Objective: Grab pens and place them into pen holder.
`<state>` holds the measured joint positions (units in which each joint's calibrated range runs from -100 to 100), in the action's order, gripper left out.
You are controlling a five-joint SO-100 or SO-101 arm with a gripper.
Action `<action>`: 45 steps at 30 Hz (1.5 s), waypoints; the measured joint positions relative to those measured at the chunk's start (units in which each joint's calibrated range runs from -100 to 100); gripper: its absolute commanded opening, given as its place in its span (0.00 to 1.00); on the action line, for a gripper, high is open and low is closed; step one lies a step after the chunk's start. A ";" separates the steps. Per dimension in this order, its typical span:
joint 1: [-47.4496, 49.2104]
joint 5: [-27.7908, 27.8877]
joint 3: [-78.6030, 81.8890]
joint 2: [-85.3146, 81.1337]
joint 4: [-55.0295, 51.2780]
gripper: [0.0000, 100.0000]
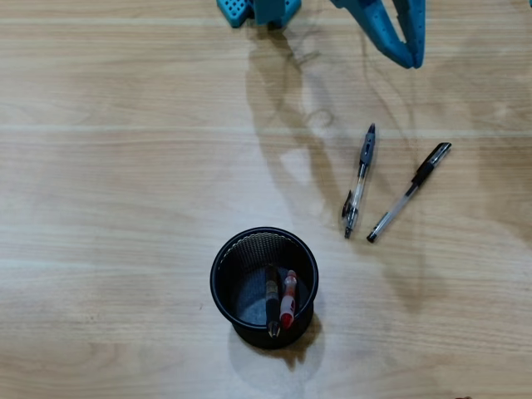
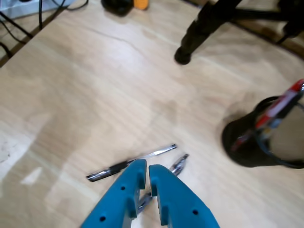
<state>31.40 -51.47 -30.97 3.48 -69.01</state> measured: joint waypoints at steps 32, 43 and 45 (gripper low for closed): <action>-2.57 -19.14 0.09 18.86 -11.65 0.02; -4.48 -16.18 0.09 27.70 -11.74 0.02; -4.95 -16.12 0.09 27.78 -11.74 0.03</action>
<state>26.44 -67.59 -30.88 31.27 -80.75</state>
